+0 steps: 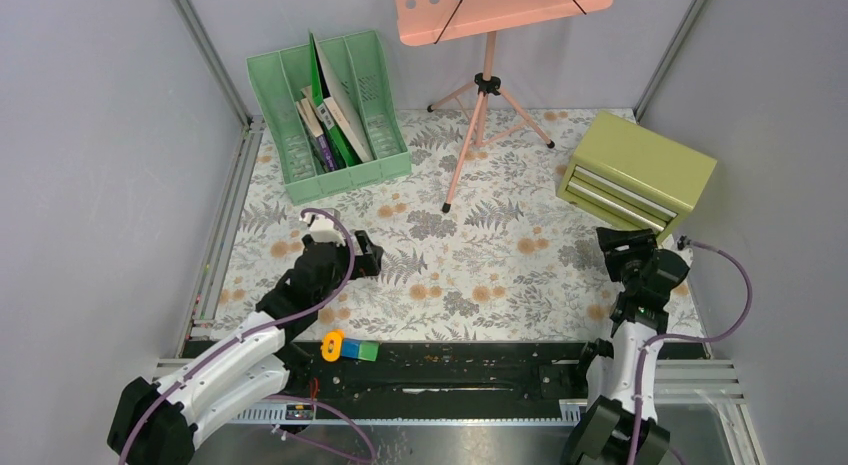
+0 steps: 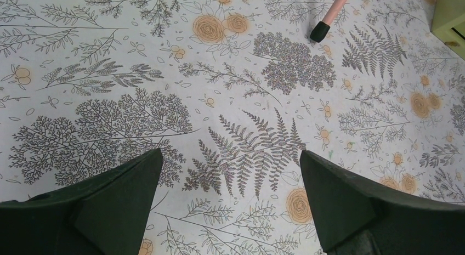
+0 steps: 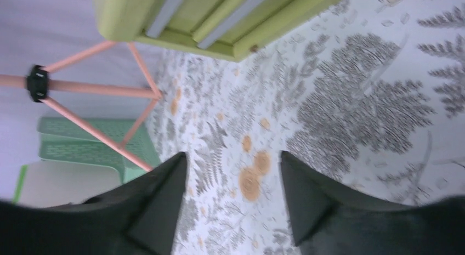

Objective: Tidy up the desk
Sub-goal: Reset both arms

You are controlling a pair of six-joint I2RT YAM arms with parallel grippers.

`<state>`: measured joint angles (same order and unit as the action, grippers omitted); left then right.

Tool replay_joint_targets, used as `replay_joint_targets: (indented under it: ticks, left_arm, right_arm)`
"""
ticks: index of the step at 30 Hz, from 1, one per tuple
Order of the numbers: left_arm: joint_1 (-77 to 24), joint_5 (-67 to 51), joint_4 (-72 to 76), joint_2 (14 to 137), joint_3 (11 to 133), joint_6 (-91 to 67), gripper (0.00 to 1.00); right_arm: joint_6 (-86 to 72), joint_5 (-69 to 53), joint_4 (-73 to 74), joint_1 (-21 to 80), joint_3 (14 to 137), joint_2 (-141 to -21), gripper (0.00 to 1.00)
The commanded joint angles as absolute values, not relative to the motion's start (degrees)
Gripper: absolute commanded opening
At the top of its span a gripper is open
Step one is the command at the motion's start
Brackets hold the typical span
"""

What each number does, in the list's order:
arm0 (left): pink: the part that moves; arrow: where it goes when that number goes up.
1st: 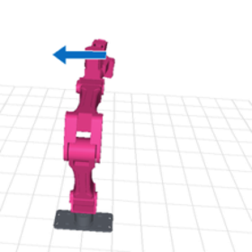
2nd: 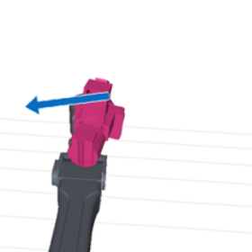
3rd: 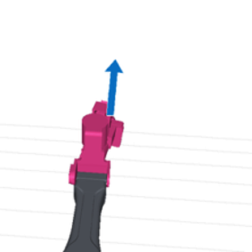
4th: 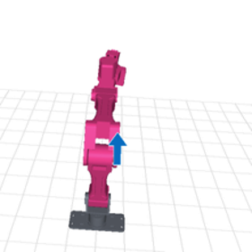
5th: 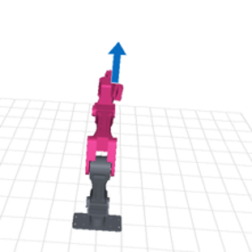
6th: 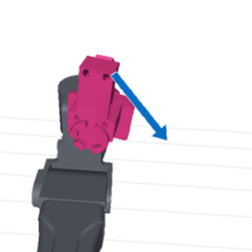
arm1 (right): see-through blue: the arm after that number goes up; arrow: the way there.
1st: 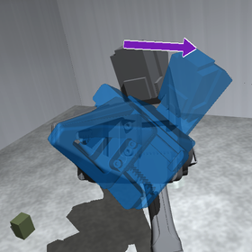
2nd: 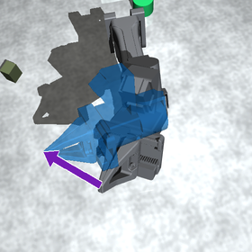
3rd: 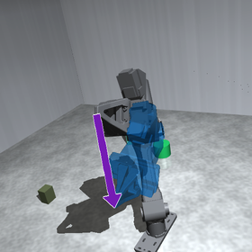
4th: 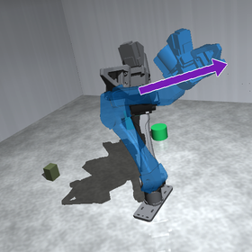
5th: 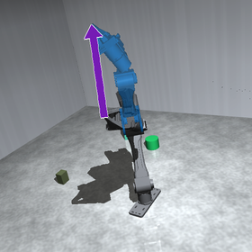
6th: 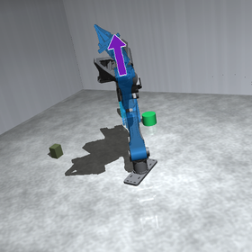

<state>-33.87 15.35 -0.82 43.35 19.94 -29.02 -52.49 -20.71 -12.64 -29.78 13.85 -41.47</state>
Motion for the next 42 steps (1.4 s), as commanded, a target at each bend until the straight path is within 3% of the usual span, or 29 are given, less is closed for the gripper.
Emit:
replay_joint_targets:
  ticks: [1, 5, 15, 24, 28, 36, 42]
  left_arm:
    - [-33.17, 16.49, 0.09, 43.01, 22.56, -29.72, 0.99]
    - [-31.34, 15.04, 0.31, 42.08, 21.79, -30.43, 0.99]
    - [-15.47, 2.88, 0.36, 39.56, 19.99, -32.96, 0.99]
    - [-13.52, 21.72, 2.84, 35.00, 19.58, -29.01, 0.99]
    - [-13.32, 27.40, 8.25, 34.21, 18.07, -25.26, 0.99]
    - [-13.31, 31.96, 36.65, 42.67, 11.79, -9.01, 0.99]
    - [-13.36, 32.08, 37.28, 51.69, 14.40, -3.88, 0.99]
  right_arm:
    - [-41.27, -21.78, 4.29, -29.88, 15.80, -38.18, 0.76]
    - [-37.28, -21.25, 5.95, -29.79, 16.32, -38.61, 0.99]
    - [-29.91, -17.64, 11.11, -26.35, 22.53, -45.73, 0.99]
    - [-25.46, -1.68, 11.98, -16.83, 26.54, -44.80, 0.99]
    - [-22.48, 0.96, 5.01, -16.19, 23.06, -42.32, 1.00]
    - [-20.45, 7.46, -17.12, -15.00, 14.42, -42.12, 0.99]
    - [-19.16, 8.31, -31.59, -12.57, 9.66, -49.72, 1.00]
